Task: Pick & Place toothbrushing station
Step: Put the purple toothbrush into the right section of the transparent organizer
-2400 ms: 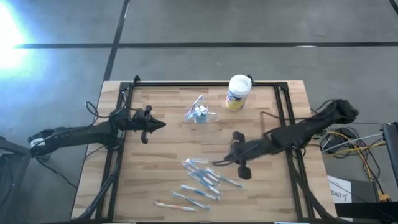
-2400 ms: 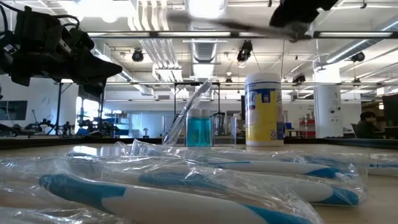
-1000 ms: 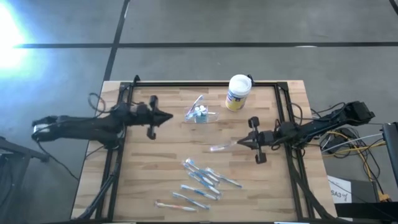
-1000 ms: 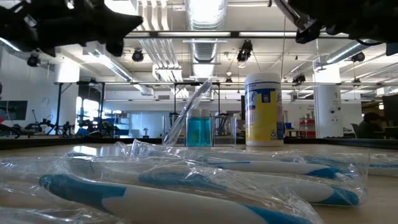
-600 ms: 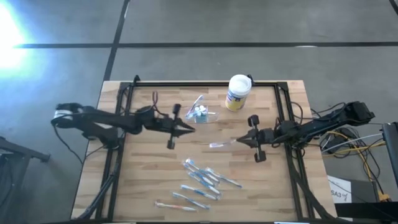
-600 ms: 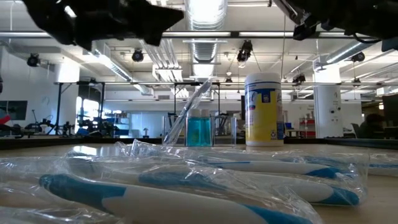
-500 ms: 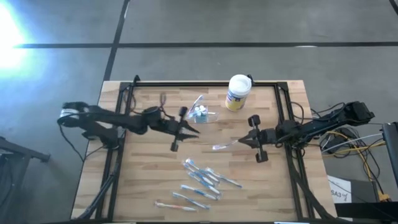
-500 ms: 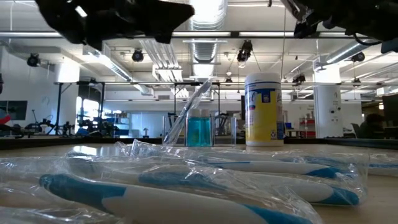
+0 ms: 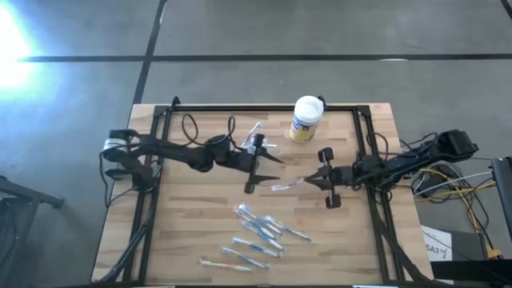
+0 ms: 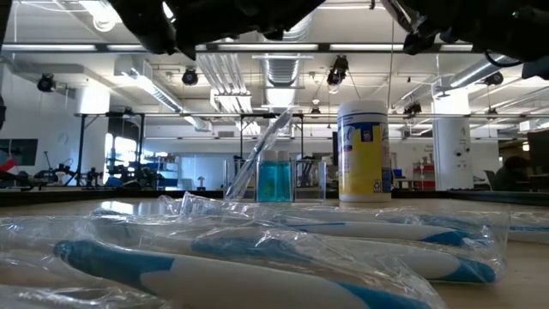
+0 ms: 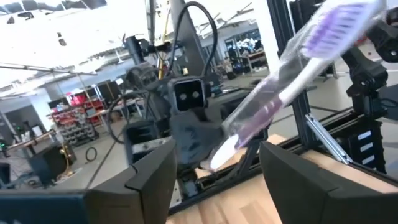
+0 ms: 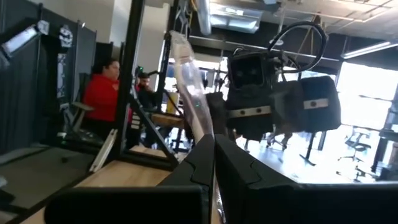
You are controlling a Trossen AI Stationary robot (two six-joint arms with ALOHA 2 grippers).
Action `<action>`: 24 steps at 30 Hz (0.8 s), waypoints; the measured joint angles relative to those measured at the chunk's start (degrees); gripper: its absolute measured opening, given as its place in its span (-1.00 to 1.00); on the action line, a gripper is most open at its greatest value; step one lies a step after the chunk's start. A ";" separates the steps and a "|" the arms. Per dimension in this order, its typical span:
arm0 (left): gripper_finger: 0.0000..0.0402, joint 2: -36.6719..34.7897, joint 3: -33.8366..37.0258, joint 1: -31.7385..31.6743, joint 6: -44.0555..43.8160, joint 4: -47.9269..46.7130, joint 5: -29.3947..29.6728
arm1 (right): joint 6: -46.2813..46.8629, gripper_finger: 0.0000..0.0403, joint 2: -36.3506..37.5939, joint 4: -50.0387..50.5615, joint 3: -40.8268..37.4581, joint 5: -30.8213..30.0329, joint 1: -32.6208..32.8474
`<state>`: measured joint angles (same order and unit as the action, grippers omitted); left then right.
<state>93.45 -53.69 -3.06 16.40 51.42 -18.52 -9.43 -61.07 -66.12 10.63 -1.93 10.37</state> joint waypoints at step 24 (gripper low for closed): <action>0.11 4.72 -4.79 2.92 0.76 3.06 0.04 | -0.44 -0.96 -10.33 -10.32 1.34 -4.63 -1.66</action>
<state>98.17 -58.48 -0.14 17.16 54.48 -18.48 -9.87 -71.40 -76.44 11.97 -6.57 8.71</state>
